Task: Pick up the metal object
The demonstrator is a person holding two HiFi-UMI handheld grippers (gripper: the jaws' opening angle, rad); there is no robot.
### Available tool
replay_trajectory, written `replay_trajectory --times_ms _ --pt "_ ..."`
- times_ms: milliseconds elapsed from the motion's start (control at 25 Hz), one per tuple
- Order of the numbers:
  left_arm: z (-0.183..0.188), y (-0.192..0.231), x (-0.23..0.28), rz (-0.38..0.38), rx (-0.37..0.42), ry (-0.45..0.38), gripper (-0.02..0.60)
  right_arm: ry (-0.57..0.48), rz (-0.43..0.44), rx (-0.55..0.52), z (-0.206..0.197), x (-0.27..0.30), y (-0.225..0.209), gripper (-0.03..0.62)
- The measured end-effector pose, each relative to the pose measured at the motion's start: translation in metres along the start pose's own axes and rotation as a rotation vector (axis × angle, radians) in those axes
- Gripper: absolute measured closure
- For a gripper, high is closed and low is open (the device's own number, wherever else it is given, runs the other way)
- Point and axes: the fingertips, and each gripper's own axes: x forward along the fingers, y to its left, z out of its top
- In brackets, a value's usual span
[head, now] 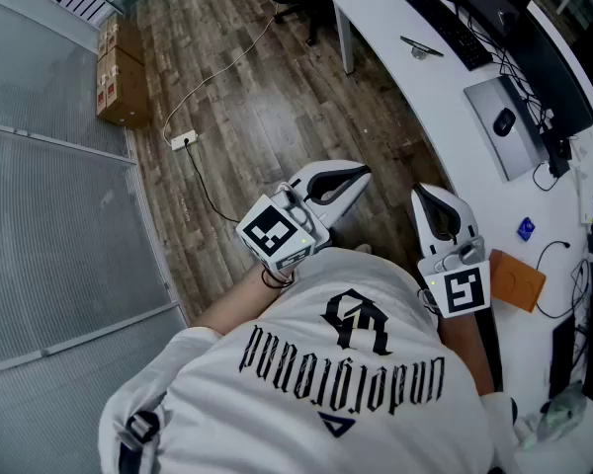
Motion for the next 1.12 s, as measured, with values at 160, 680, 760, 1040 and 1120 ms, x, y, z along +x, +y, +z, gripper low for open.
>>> replay_trajectory --times_ms 160,680,760,1040,1120 --pt "0.002 0.003 0.006 -0.023 0.000 0.007 0.566 -0.007 -0.013 -0.003 0.002 0.002 -0.007 0.579" --pt "0.001 0.051 0.006 -0.059 -0.016 0.001 0.567 0.024 -0.066 -0.008 0.002 0.042 -0.024 0.578" --pt "0.000 0.065 0.003 -0.071 -0.015 0.005 0.566 0.034 -0.071 -0.011 0.002 0.056 -0.026 0.577" --pt "0.006 0.145 -0.019 -0.099 -0.009 0.013 0.567 0.020 -0.115 -0.051 0.018 0.130 -0.036 0.578" --pt "0.014 0.174 -0.030 -0.105 0.001 0.017 0.567 0.021 -0.126 -0.045 0.024 0.159 -0.037 0.579"
